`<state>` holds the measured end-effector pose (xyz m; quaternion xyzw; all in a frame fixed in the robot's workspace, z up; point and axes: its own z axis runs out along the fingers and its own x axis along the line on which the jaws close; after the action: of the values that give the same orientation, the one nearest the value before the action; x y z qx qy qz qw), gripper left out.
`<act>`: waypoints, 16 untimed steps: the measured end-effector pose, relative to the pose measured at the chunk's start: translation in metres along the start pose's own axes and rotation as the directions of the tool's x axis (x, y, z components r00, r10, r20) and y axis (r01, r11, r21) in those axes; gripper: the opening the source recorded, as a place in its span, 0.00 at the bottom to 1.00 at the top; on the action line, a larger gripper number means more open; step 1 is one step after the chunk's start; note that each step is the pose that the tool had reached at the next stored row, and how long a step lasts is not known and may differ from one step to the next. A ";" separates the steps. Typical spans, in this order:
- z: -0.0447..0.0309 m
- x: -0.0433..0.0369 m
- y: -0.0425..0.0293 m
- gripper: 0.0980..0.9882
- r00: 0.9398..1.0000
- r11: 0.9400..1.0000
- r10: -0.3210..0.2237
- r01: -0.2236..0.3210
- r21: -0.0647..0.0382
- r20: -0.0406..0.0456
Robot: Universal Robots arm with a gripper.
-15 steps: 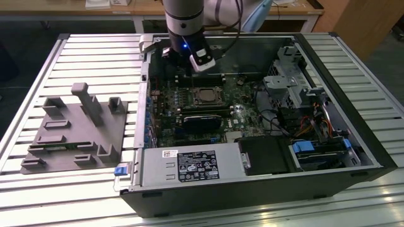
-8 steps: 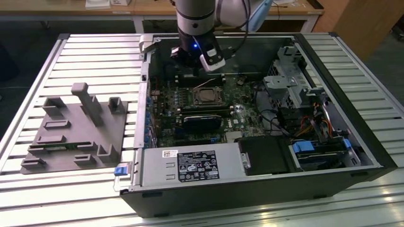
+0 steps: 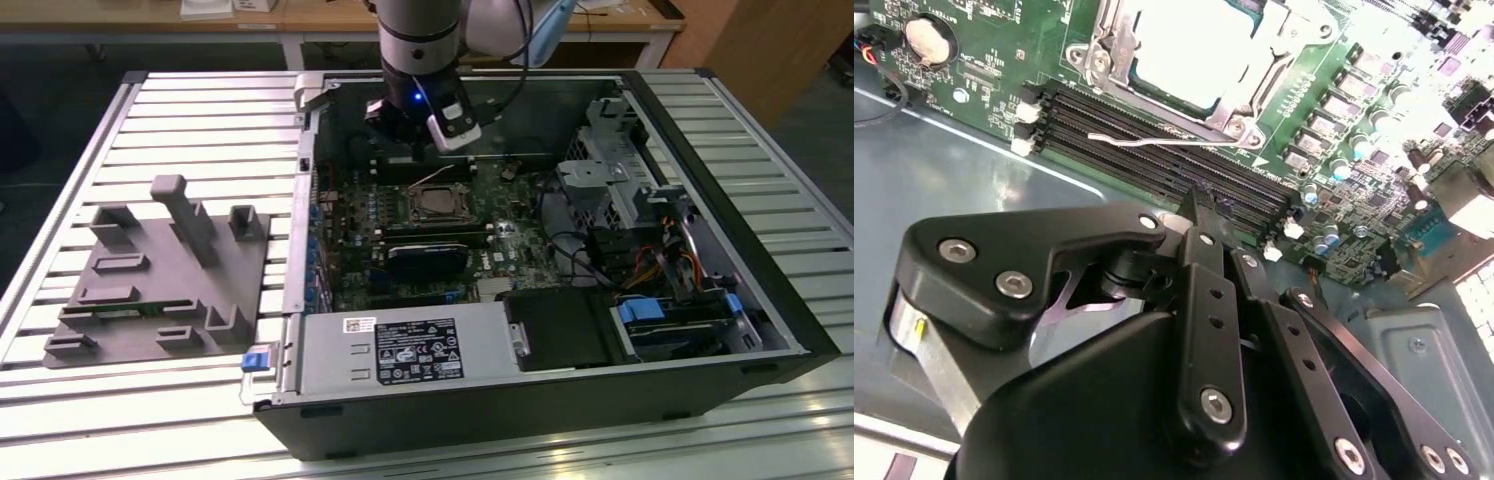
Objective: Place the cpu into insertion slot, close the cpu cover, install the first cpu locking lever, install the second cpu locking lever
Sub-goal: 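Install the first cpu locking lever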
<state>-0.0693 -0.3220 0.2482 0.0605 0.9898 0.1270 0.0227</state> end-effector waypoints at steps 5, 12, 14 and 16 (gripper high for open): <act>0.0022 0.0001 -0.0006 0.01 1.000 1.000 -0.004 0.004 -0.001 0.017; 0.0059 0.0002 -0.0017 0.01 0.998 1.000 -0.016 0.017 -0.007 0.063; 0.0069 0.0002 -0.0021 0.01 0.997 1.000 -0.019 0.020 -0.008 0.077; 0.0078 0.0002 -0.0025 0.01 0.996 1.000 -0.023 0.024 -0.010 0.090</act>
<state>-0.0693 -0.3224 0.2400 0.0545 0.9877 0.1292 0.0688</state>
